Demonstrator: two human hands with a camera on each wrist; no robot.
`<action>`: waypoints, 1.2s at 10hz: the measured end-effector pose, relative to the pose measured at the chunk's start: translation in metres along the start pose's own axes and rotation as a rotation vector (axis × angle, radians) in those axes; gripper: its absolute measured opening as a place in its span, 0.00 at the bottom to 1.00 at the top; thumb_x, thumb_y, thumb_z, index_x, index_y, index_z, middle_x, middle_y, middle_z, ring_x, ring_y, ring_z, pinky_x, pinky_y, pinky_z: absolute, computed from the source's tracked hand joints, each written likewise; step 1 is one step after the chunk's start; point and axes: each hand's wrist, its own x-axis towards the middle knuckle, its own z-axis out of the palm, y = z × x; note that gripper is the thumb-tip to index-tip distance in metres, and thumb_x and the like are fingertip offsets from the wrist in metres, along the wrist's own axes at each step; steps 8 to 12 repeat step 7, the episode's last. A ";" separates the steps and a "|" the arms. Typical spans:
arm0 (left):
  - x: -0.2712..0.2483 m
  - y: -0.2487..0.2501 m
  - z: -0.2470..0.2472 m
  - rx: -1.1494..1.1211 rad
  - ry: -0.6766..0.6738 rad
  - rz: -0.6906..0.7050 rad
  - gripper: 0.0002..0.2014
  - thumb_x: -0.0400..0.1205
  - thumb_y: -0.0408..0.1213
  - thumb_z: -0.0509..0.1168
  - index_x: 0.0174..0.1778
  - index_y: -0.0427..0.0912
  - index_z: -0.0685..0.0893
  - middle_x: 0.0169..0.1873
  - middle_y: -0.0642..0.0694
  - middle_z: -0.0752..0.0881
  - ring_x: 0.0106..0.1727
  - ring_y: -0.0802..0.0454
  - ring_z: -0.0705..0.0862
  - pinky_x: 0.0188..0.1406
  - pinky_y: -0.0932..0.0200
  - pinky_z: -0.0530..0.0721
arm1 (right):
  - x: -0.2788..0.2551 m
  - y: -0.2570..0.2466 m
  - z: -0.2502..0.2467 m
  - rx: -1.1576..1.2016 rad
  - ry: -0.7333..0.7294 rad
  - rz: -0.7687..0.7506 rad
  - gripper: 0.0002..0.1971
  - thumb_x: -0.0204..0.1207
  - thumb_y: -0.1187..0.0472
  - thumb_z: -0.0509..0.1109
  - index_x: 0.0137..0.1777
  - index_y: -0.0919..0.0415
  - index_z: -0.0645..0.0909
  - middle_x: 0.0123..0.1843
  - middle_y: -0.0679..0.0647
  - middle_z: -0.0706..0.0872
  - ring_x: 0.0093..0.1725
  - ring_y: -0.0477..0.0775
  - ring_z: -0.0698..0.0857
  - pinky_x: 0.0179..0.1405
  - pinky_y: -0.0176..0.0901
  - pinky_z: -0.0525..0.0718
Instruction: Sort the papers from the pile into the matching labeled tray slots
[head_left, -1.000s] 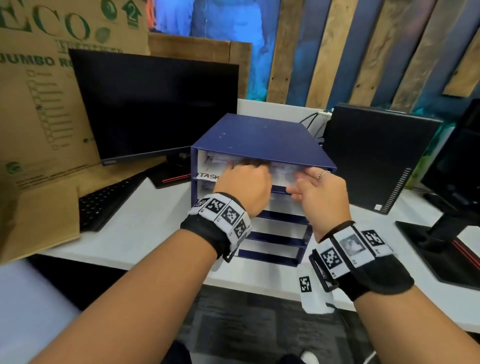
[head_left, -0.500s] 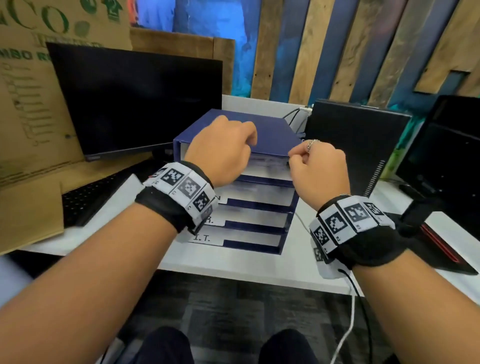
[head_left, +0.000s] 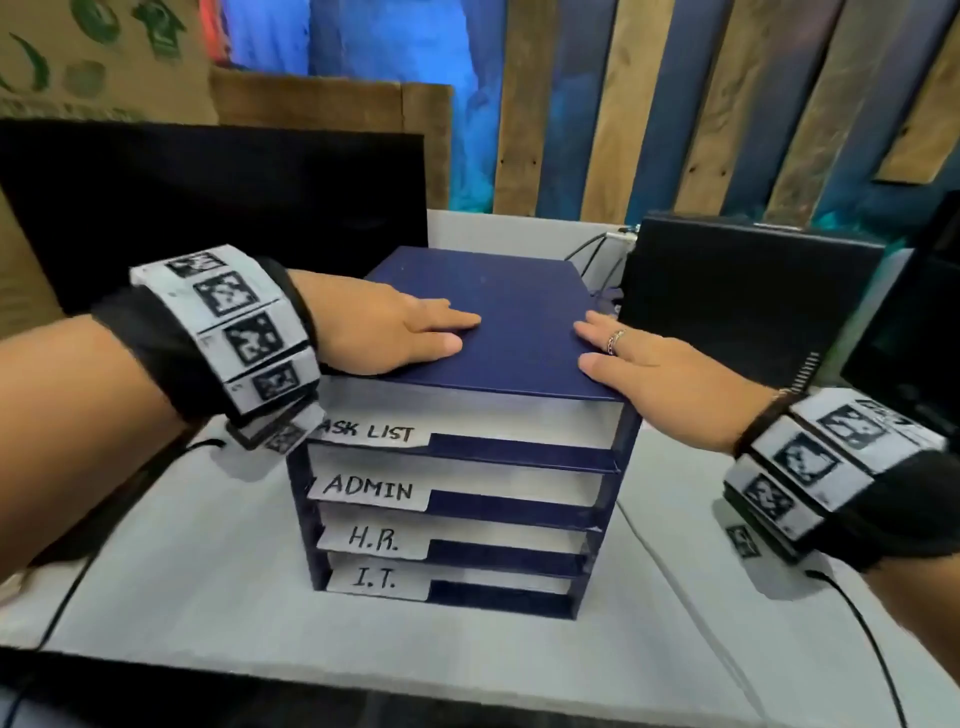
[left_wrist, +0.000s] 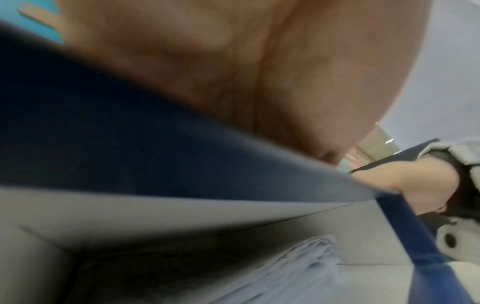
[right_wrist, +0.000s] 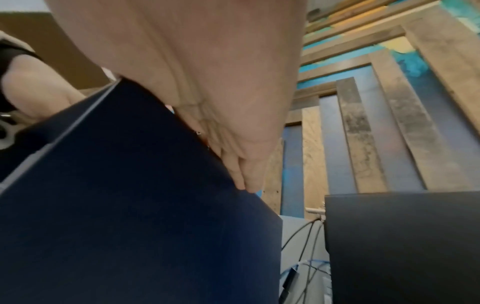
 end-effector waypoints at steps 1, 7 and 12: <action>-0.007 -0.006 0.002 -0.020 -0.129 0.028 0.33 0.74 0.70 0.38 0.79 0.80 0.43 0.83 0.69 0.43 0.87 0.54 0.48 0.85 0.56 0.43 | 0.004 0.010 0.004 0.055 -0.047 -0.015 0.31 0.86 0.42 0.52 0.88 0.42 0.54 0.87 0.32 0.50 0.85 0.34 0.51 0.79 0.30 0.47; -0.022 -0.003 0.032 -0.051 0.127 -0.023 0.26 0.86 0.64 0.41 0.83 0.71 0.54 0.85 0.62 0.56 0.85 0.43 0.58 0.78 0.36 0.52 | 0.009 -0.016 -0.039 -0.010 -0.320 0.049 0.31 0.86 0.47 0.60 0.87 0.44 0.56 0.87 0.31 0.45 0.86 0.32 0.43 0.85 0.31 0.46; -0.022 -0.003 0.032 -0.051 0.127 -0.023 0.26 0.86 0.64 0.41 0.83 0.71 0.54 0.85 0.62 0.56 0.85 0.43 0.58 0.78 0.36 0.52 | 0.009 -0.016 -0.039 -0.010 -0.320 0.049 0.31 0.86 0.47 0.60 0.87 0.44 0.56 0.87 0.31 0.45 0.86 0.32 0.43 0.85 0.31 0.46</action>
